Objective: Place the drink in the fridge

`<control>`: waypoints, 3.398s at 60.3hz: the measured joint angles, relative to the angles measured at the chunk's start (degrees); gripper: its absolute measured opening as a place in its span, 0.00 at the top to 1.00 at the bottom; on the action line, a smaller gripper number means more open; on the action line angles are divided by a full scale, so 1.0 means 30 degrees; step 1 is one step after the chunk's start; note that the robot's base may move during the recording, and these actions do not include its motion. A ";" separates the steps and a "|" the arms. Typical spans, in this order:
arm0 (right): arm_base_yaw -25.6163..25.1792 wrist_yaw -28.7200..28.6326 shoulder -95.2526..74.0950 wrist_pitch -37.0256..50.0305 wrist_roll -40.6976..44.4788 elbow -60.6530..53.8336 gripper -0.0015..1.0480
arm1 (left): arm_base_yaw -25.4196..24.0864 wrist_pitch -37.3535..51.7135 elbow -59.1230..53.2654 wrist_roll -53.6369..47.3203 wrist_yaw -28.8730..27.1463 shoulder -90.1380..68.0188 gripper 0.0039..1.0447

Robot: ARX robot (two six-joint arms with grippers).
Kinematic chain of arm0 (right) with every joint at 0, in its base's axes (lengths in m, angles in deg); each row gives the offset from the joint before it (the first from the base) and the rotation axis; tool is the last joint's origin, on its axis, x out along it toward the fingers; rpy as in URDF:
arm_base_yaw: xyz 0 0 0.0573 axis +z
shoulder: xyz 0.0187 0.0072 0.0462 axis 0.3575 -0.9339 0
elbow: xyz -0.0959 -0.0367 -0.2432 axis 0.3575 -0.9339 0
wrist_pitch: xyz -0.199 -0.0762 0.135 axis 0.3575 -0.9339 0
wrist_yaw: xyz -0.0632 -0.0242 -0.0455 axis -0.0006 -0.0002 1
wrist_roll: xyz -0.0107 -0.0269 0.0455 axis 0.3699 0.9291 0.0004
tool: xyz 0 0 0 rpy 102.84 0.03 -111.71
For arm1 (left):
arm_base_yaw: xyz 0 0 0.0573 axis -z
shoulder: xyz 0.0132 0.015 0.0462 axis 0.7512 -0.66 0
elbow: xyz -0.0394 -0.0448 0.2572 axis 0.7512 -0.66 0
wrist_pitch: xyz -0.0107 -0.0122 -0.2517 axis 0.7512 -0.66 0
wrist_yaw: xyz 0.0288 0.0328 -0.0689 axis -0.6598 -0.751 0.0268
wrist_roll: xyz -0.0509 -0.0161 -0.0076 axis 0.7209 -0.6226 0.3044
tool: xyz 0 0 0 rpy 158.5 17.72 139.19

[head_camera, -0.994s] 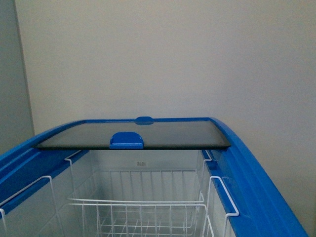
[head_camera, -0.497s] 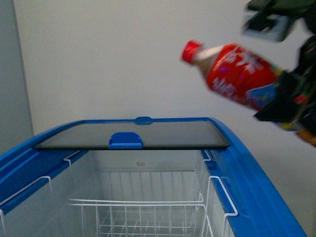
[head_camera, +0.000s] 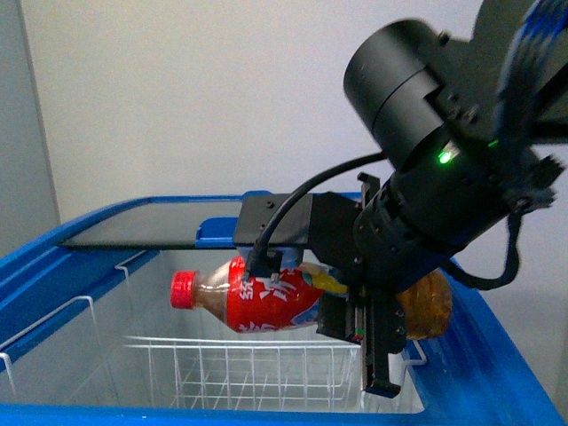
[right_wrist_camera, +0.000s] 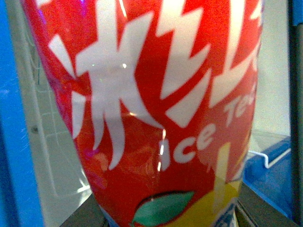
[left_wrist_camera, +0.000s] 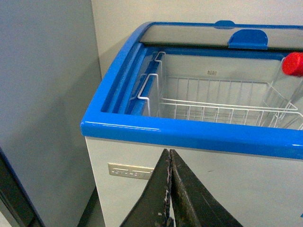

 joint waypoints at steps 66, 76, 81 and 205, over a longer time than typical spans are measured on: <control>0.0364 0.1253 -1.2225 0.5544 -0.0423 0.5931 0.62 | 0.0000 -0.0044 0.0000 0.0044 0.0007 0.0007 0.08; 0.0525 0.0889 -1.2444 0.5107 -0.0663 0.5931 0.39 | 0.0000 -0.0044 0.0000 0.0044 0.0000 0.0007 0.08; 0.0568 0.0648 -1.2101 0.5319 -0.0772 0.5931 0.21 | 0.0000 -0.0044 0.0000 0.0044 0.0007 0.0007 0.08; -0.8335 -0.0058 3.2647 0.5625 -2.0509 -2.5128 0.97 | 0.0000 -0.0051 0.0000 0.0044 0.0007 0.0022 0.08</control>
